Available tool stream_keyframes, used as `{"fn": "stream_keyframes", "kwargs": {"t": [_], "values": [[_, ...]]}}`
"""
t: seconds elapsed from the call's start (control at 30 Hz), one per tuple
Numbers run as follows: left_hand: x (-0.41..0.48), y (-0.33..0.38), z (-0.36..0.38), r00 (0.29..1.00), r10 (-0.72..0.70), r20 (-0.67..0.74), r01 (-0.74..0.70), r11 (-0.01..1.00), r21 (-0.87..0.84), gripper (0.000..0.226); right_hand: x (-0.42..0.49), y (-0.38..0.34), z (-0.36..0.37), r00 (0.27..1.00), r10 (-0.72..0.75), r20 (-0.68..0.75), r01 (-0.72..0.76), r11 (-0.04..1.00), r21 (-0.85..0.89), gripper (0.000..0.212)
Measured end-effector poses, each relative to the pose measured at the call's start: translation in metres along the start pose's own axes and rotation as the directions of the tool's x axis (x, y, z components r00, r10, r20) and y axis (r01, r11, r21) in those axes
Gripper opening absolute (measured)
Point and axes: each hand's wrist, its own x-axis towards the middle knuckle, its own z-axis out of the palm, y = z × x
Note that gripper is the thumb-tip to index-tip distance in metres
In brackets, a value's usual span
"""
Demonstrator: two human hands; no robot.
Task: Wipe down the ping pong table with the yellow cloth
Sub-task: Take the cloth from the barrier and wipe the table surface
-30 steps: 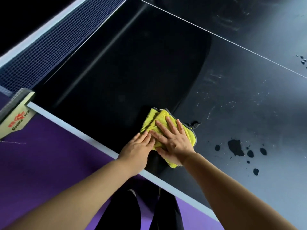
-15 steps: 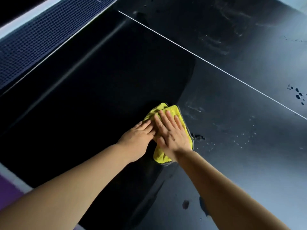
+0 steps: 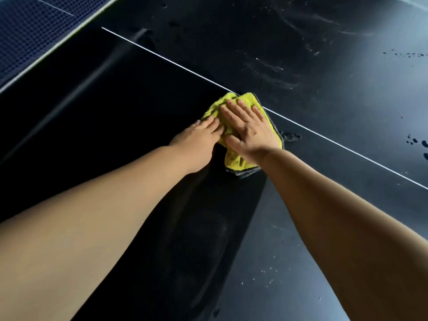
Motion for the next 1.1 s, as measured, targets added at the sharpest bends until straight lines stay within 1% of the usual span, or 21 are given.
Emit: {"fn": "stream_keyframes", "kwargs": {"t": [0.13,0.2,0.3,0.37,0.43,0.53,0.63,0.8,0.9,1.1], "values": [[0.041,0.009,-0.016,0.999,-0.027,0.019,0.028,0.998,-0.057,0.067,0.018,0.032,-0.009,0.999,0.042,-0.026,-0.041,0.998,0.05,0.085],[0.048,0.014,-0.017,0.999,-0.05,0.02,0.051,0.996,-0.078,0.068,0.02,0.042,-0.011,0.999,0.048,-0.026,-0.046,0.997,0.063,0.083],[0.05,0.021,-0.014,0.997,-0.082,-0.008,0.082,0.994,-0.066,0.071,0.019,0.046,-0.011,0.999,0.047,-0.011,-0.046,0.997,0.059,0.076],[0.049,0.026,-0.011,0.996,-0.086,0.001,0.086,0.996,-0.034,0.071,0.015,0.048,-0.01,0.998,0.056,0.001,-0.056,0.997,0.045,0.076],[0.048,0.034,-0.009,0.997,-0.076,0.009,0.076,0.997,-0.011,0.068,0.006,0.052,-0.01,0.998,0.064,0.004,-0.064,0.997,0.039,0.076],[0.041,0.055,-0.005,0.999,-0.043,0.011,0.043,0.999,-0.02,0.068,-0.02,0.06,-0.015,0.997,0.073,0.007,-0.073,0.996,0.051,0.081],[0.029,0.078,0.0,0.999,-0.006,0.033,0.006,1.0,-0.009,0.068,-0.054,0.06,-0.016,0.993,0.114,0.027,-0.114,0.993,0.011,0.086],[-0.018,0.1,0.008,0.993,0.106,0.049,-0.107,0.994,0.019,0.065,-0.116,0.034,-0.01,0.974,0.215,0.074,-0.211,0.976,-0.059,0.082],[-0.06,0.102,0.015,0.985,0.156,0.076,-0.16,0.986,0.054,0.064,-0.151,0.005,-0.002,0.973,0.219,0.077,-0.214,0.974,-0.073,0.081],[-0.158,0.102,0.036,0.979,0.161,0.126,-0.166,0.986,0.032,0.063,-0.212,-0.07,0.016,0.978,0.187,0.094,-0.177,0.979,-0.101,0.084]]}}
